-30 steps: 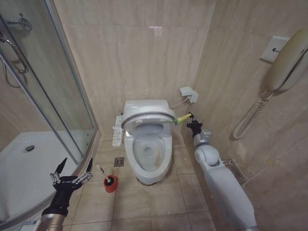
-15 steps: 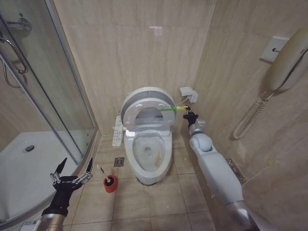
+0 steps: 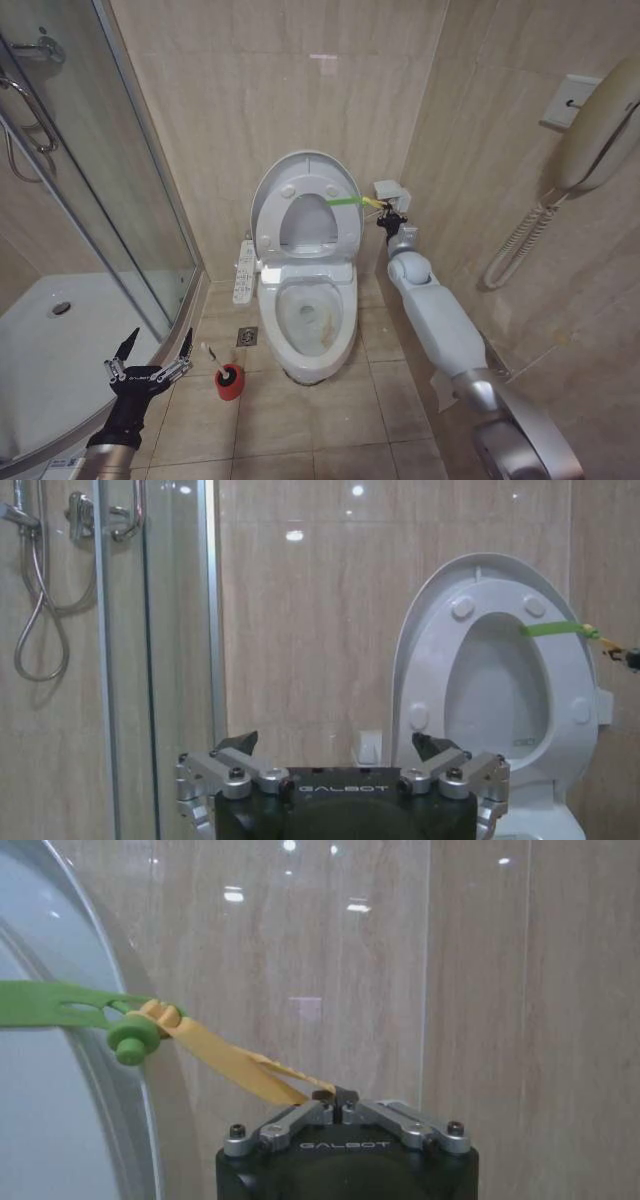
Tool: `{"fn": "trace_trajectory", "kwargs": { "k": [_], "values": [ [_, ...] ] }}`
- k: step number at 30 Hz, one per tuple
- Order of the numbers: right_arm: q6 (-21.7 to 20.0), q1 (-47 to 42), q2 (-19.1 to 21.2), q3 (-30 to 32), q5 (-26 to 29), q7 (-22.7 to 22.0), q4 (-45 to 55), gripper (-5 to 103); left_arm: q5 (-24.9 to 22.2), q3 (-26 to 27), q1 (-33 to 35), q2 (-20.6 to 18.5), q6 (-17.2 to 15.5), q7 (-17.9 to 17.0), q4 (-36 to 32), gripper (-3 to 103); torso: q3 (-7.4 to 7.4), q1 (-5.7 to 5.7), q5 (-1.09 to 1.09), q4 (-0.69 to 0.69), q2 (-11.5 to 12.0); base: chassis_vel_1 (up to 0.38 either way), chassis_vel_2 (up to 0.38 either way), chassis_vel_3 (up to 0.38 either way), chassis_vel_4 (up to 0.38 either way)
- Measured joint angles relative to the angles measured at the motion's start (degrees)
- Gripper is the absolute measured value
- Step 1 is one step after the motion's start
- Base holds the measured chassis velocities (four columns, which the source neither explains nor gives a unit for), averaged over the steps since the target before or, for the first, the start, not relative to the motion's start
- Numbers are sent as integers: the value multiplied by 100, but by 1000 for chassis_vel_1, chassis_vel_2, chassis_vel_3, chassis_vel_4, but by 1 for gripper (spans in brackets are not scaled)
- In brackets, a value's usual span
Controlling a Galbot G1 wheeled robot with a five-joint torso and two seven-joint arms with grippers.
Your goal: Open the toilet lid, clean the toilet bowl with a toilet brush, close the toilet lid, and flush.
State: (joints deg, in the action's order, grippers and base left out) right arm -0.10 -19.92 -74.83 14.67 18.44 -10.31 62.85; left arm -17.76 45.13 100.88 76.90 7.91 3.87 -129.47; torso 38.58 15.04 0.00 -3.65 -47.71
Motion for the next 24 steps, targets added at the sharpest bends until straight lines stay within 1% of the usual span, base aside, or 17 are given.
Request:
{"fn": "trace_trajectory", "kwargs": {
  "k": [12,17,24],
  "values": [
    [157,631,-88,-249,-67,-16,-710,1,0,0,0,0,0,0,0,100,0,0,0,0,0,0,0,0,0],
    [177,950,-190,-415,-87,-32,-1040,1,0,0,0,0,0,0,0,100,-1,0,0,-2,0,0,0,0,0],
    [180,1200,-373,-547,-127,-66,-1365,1,0,0,0,0,0,0,0,100,-1,-1,0,-1,0,0,0,0,0]
  ]
}}
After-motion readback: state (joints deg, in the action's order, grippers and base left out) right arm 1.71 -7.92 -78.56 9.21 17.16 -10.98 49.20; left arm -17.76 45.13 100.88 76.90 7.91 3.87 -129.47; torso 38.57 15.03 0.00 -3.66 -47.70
